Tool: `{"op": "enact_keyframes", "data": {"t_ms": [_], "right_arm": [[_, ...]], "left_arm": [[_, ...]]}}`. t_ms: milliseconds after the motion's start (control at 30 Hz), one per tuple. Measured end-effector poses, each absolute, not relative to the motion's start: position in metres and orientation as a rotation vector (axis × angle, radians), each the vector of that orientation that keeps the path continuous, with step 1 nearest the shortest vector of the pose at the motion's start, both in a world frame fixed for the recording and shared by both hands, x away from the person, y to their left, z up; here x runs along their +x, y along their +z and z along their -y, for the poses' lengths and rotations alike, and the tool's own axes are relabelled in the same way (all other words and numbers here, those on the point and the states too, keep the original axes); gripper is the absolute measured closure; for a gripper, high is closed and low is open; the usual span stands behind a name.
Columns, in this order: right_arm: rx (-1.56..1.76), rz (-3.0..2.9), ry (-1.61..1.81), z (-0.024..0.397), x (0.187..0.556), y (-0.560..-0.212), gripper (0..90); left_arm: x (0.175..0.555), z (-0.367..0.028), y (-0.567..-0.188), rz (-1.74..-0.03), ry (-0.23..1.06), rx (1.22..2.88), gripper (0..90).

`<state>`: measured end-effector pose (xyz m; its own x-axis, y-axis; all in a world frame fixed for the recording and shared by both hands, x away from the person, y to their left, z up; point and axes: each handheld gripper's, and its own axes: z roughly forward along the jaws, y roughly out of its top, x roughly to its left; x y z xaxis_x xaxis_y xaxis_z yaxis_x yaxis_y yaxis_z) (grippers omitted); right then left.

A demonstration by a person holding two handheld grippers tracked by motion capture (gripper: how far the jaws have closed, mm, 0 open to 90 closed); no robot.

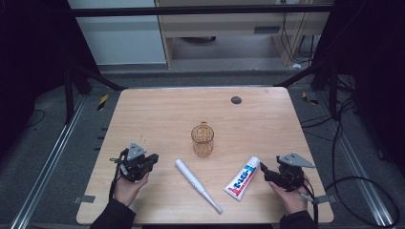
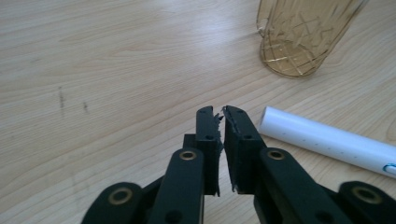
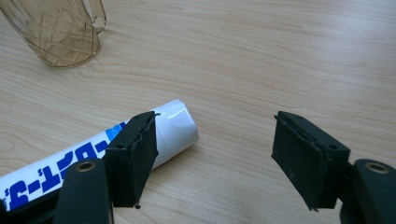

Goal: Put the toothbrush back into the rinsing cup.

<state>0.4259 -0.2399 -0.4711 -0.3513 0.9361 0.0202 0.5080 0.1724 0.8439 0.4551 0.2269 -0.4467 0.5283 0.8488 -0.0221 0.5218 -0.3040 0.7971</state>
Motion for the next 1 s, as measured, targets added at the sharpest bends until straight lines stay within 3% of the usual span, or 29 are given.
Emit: {"op": "enact_keyframes", "data": {"t_ms": [167, 1000], "right_arm": [[1.356, -1.951, 1.077, 0.237, 0.427, -0.472, 31.3], [1.348, -1.997, 1.067, 0.232, 0.430, -0.476, 30.9]], "left_arm": [[0.457, -0.215, -0.448, -1.071, 0.500, 2.010, 89.5], [0.480, -0.156, -0.468, -0.933, 0.385, 2.168, 89.7]]}}
